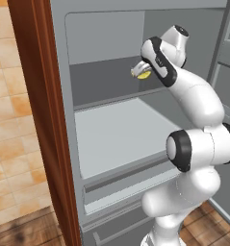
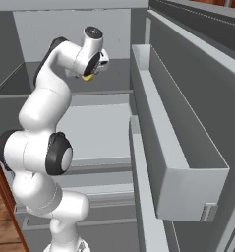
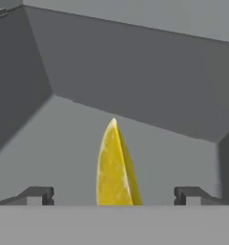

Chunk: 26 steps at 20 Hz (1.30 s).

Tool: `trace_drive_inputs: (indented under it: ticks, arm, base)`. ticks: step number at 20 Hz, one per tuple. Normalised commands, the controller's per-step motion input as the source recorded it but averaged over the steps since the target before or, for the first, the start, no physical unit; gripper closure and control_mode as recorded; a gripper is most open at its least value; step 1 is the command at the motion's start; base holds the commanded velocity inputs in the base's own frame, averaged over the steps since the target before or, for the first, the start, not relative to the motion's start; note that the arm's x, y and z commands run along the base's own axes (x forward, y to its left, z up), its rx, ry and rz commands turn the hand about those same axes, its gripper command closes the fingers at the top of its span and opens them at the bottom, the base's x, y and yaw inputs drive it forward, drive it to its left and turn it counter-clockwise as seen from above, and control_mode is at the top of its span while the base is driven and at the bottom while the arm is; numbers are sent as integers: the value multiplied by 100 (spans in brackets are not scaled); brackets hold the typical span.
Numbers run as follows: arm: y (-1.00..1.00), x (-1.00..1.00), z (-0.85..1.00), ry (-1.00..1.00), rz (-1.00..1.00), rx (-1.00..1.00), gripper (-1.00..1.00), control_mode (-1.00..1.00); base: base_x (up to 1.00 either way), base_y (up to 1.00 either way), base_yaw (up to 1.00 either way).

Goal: Grab the lemon wedges from the fridge, place them in the blender, close the lid, and turn on the blender to create a marinade.

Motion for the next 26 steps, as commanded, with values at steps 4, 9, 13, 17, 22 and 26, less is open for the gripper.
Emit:
trace_drive_inputs:
  ticks: [4, 9, 13, 17, 22, 26]
  arm:
    - [22, 5, -34, 0, 9, 0, -100, -100]
    - [11, 13, -31, 0, 9, 0, -100, -100]
    - [7, 1, -36, 1, 9, 0, 100, -100]
    - [11, 0, -42, 2, 8, -2, 100, -100]
    - [13, 0, -29, 1, 7, 0, 100, -100]
    - [4, -3, -12, 0, 5, 0, 100, -100]
  base:
    - [0, 0, 0]
    - [0, 0, 0]
    - [0, 0, 0]
    - [0, 0, 0]
    - [0, 0, 0]
    - [0, 0, 0]
